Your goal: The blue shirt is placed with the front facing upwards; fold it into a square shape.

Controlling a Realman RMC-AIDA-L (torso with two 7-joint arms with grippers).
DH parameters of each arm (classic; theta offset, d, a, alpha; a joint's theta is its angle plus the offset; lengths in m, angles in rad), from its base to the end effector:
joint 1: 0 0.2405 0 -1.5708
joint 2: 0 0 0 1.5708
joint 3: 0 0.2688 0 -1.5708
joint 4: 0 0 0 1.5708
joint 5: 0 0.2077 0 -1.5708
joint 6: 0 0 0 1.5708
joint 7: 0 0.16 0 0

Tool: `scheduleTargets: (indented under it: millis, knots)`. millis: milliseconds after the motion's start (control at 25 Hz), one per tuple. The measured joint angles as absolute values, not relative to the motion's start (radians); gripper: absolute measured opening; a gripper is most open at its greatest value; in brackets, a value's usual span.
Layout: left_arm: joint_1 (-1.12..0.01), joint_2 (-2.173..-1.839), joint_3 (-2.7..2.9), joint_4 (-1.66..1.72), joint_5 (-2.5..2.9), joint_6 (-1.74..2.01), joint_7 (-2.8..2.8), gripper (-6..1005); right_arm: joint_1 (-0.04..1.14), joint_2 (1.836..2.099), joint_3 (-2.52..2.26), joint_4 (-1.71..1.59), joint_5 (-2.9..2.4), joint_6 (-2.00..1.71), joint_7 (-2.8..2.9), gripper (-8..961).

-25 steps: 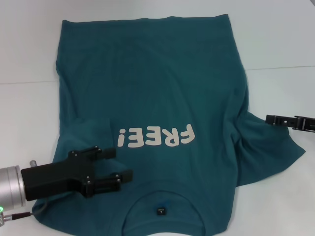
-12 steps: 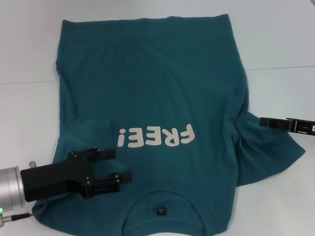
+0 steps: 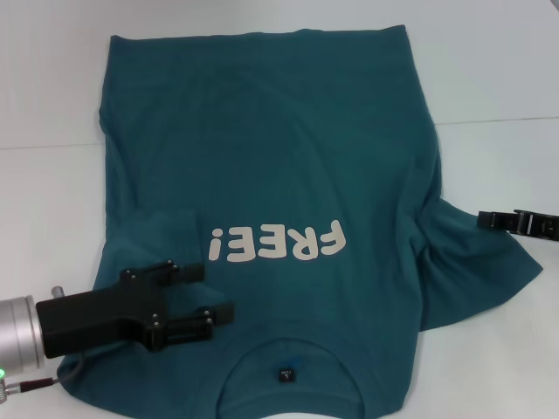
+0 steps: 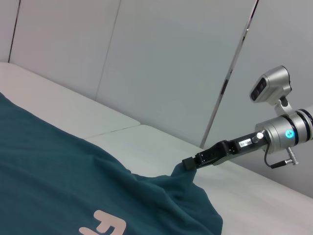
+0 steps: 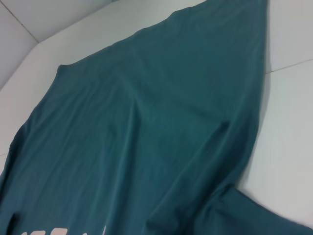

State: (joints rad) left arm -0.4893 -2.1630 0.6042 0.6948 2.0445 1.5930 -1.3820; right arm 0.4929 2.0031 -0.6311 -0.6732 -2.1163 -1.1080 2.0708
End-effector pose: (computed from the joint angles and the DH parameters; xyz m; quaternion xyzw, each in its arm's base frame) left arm -0.2614 0.3199 -0.0393 -0.9234 -0.2411 -0.2717 0.1236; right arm 0.3554 0.3807 0.0365 -0.7486 0.5561 0.1930 0.3051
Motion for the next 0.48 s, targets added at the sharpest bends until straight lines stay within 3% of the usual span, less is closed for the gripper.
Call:
scheduleTargets:
  millis: [480]
  knots:
    - [-0.490,-2.163,0.604,0.695,2.046,1.592,-1.382,859,0.499,2.002,-0.628,-0.660,-2.117,-1.091,2.071,10]
